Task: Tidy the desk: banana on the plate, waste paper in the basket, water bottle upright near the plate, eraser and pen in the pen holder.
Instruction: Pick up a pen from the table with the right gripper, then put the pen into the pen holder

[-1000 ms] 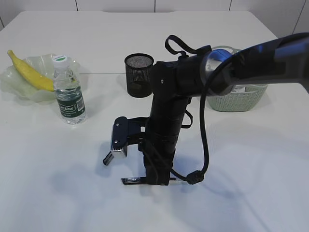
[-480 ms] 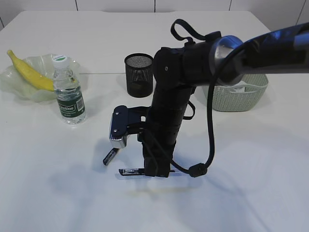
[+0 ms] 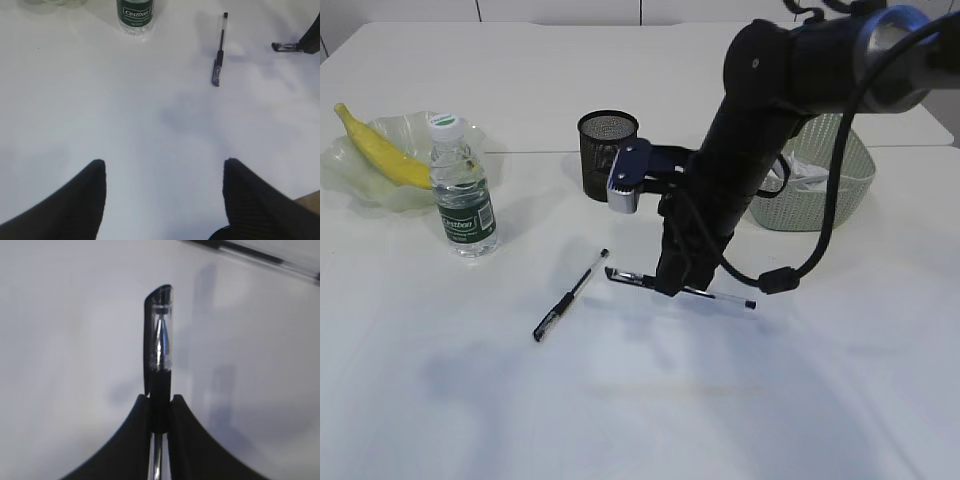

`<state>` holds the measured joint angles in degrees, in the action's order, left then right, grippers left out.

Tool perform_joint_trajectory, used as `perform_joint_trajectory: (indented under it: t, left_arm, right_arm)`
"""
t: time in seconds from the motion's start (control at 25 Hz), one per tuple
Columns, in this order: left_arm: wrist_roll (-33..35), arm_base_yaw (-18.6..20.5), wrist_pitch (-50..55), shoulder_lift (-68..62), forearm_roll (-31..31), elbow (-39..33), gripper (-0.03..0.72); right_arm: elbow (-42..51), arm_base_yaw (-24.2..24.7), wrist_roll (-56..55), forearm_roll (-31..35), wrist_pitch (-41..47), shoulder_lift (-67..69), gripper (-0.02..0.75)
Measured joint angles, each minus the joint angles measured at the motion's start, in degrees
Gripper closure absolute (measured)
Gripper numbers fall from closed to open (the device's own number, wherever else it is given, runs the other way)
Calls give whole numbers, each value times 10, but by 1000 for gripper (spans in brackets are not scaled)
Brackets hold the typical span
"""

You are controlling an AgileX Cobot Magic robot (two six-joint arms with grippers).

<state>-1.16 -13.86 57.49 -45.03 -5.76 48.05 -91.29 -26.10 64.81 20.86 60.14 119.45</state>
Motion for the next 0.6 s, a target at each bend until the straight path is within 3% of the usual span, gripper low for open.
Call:
perform_joint_trajectory:
  t: [0.28, 0.6]
  left_arm:
    - [0, 0, 1, 0, 0, 0, 171]
    - [0, 0, 1, 0, 0, 0, 171]
  right_arm:
    - [-1, 60, 30, 62, -33, -29, 695]
    - [-1, 98, 112, 183, -91, -30, 695]
